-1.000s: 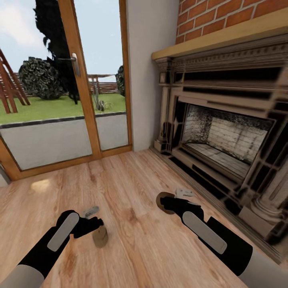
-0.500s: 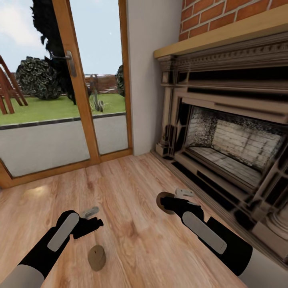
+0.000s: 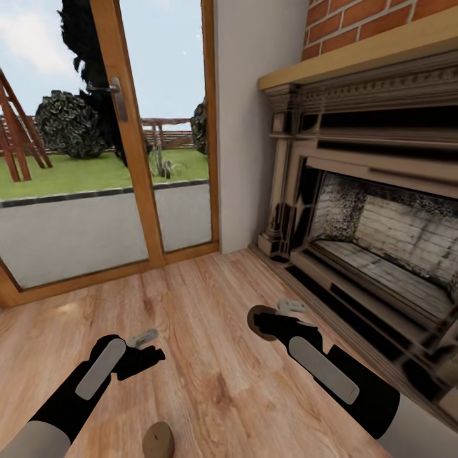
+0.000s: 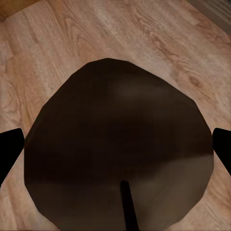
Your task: Place each of the two pumpkins and all three candles from the living room inside a cabinet in the living room (use any cabinet), then make sure every cabinet is closed, and position the cauldron so it is next to a table in the living room.
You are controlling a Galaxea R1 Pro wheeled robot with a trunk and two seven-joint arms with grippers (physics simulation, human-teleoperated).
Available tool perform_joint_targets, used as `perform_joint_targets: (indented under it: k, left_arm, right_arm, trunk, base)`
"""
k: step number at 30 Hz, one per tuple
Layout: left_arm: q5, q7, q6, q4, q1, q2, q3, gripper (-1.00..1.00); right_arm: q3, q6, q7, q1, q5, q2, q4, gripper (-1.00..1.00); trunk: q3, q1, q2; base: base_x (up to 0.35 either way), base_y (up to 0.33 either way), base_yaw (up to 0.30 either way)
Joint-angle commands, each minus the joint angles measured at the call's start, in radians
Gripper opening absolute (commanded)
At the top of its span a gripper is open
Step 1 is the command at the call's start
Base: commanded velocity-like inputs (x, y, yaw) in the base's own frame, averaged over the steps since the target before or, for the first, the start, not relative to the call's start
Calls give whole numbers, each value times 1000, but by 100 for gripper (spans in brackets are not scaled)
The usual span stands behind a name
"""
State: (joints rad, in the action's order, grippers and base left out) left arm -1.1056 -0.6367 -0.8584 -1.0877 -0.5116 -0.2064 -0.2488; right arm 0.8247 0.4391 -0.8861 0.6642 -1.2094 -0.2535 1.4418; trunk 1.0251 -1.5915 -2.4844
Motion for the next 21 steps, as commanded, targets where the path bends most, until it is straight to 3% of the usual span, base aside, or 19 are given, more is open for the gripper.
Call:
perform_joint_targets:
  k: [1,8,21]
  left_arm:
    - [-11,-11,0,-1,-1,-1,-3,100]
    - [-12,-17,-1,0,-1,-1,-2,100]
    - [-14,-21,-7,-8,-1,-1,3,100]
  right_arm:
    - [2,3,-7,2,-3,-1,2,-100]
    - [2,3,-7,2,-2,-1,2,-100]
    - [2,3,-7,2,-3,0,-1,-100]
  trunk:
    - [1,0,0]
    - [1,0,0]
    - [4,-4,-7]
  base:
    - [216,65,4]
    - [184,103,1]
    - [13,6,0]
